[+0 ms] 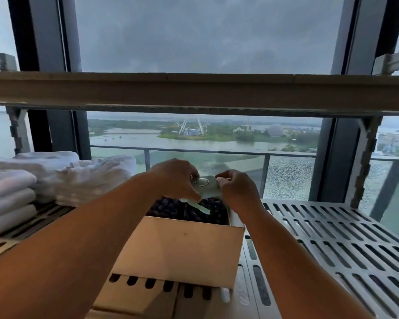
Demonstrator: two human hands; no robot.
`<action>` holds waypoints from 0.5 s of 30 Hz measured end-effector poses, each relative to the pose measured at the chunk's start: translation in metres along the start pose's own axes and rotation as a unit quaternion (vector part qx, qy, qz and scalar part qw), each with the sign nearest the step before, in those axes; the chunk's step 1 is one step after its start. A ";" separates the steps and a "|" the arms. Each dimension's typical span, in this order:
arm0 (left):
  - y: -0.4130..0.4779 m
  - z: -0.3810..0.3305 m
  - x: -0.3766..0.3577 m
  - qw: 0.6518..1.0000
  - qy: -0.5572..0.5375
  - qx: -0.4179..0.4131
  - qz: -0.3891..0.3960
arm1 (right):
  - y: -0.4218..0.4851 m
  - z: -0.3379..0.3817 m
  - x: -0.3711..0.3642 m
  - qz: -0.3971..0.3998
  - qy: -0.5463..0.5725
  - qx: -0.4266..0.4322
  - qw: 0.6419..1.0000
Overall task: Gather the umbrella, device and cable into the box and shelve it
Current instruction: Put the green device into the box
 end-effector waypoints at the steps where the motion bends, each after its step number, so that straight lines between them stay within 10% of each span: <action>1: -0.001 0.006 -0.003 1.000 -0.006 0.006 0.014 | 0.000 0.002 -0.005 0.012 -0.023 0.002 1.000; 15: 0.005 0.040 -0.074 0.977 0.024 0.028 0.211 | 0.001 -0.005 -0.014 0.004 -0.053 0.010 0.999</action>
Point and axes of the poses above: each hand's wrist, its own y-axis towards the middle knuckle, its own x-axis out of the back of the hand, z = x × y, the point moved 9 cm from there along y, towards the middle knuckle, and after that the axes turned 13 degrees about -y, right-handed, at the moved point
